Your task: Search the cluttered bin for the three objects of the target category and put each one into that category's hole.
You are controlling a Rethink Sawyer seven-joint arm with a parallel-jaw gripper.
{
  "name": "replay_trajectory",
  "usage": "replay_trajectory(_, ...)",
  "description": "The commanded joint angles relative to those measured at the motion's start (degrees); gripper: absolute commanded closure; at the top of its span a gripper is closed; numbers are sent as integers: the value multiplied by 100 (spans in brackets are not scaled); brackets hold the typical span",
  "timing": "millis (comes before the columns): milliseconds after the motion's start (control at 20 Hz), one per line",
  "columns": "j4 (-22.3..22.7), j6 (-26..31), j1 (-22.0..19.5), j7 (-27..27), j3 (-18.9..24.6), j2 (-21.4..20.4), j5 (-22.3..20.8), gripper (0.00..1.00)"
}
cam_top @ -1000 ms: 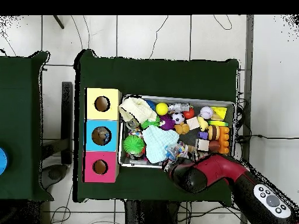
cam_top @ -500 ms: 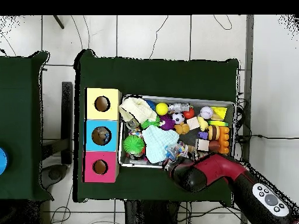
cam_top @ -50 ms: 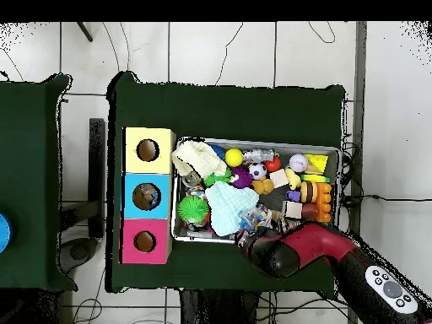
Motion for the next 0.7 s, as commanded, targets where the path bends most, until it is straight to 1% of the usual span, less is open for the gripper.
replay_trajectory(50, -688, 131, -138, -710, 261, -339, 95, 0)
replay_trajectory(450, -438, 430, -113, -581, 493, -882, 615, 0)
replay_trajectory(700, -483, 531, -86, -588, 521, -991, 787, 0)
